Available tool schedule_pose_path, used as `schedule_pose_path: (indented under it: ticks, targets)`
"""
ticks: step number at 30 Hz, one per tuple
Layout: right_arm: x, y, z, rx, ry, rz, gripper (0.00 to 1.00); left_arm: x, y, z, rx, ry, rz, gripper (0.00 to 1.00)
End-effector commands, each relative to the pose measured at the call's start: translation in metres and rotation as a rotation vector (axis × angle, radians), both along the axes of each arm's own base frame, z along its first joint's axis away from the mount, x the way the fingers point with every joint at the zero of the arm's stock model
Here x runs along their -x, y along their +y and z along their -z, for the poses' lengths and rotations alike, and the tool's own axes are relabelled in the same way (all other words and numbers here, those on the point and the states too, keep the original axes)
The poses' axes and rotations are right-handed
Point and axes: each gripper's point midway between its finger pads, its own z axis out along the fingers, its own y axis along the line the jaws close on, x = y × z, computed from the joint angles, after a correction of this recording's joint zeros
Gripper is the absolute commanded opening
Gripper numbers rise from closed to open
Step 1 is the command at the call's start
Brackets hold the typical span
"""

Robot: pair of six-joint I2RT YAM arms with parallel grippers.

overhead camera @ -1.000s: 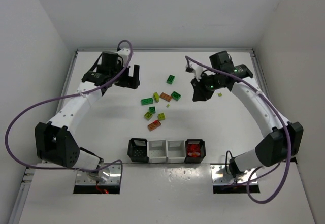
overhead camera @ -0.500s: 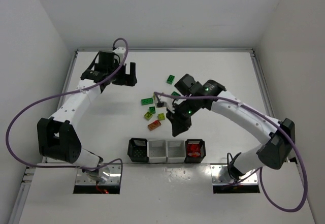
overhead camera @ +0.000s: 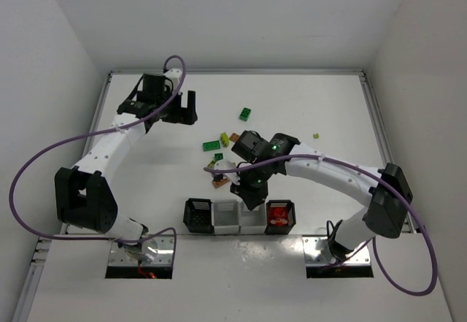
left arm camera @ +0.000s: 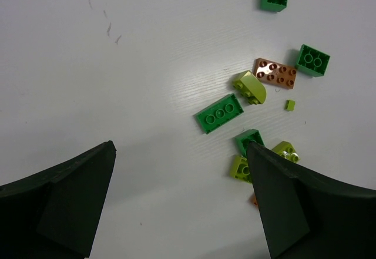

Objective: Sort the legos into containers by color

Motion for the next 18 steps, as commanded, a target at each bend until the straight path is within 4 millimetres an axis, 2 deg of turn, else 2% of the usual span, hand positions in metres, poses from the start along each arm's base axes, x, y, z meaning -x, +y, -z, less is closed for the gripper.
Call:
schedule_pose_path:
  ticks: [1, 2, 5, 8, 12, 15, 18]
  targets:
    - [-0.009, -0.001, 0.007, 0.027, -0.068, 0.023, 0.20, -0.001, 0.000, -0.018, 0.012, -0.050, 0.010, 1.00]
    - [-0.009, -0.001, 0.007, 0.027, -0.068, 0.023, 0.28, -0.001, 0.000, -0.018, 0.012, -0.050, 0.010, 1.00]
    - [-0.009, -0.001, 0.007, 0.027, -0.068, 0.023, 0.41, -0.002, 0.000, -0.014, 0.010, -0.039, 0.010, 1.00]
    - [-0.008, 0.001, 0.004, 0.020, -0.060, 0.020, 0.46, -0.003, -0.001, -0.010, 0.008, -0.030, 0.010, 1.00]
    - [-0.008, 0.004, -0.005, -0.002, -0.063, 0.018, 0.48, -0.003, -0.001, -0.010, 0.008, -0.030, 0.010, 1.00]
    - [-0.046, 0.002, -0.020, -0.026, -0.168, 0.185, 0.42, -0.003, -0.001, -0.010, 0.008, -0.030, 0.010, 1.00]
    - [-0.102, -0.016, -0.032, -0.031, -0.304, 0.410, 0.36, -0.003, 0.000, -0.010, 0.002, -0.033, 0.016, 1.00]
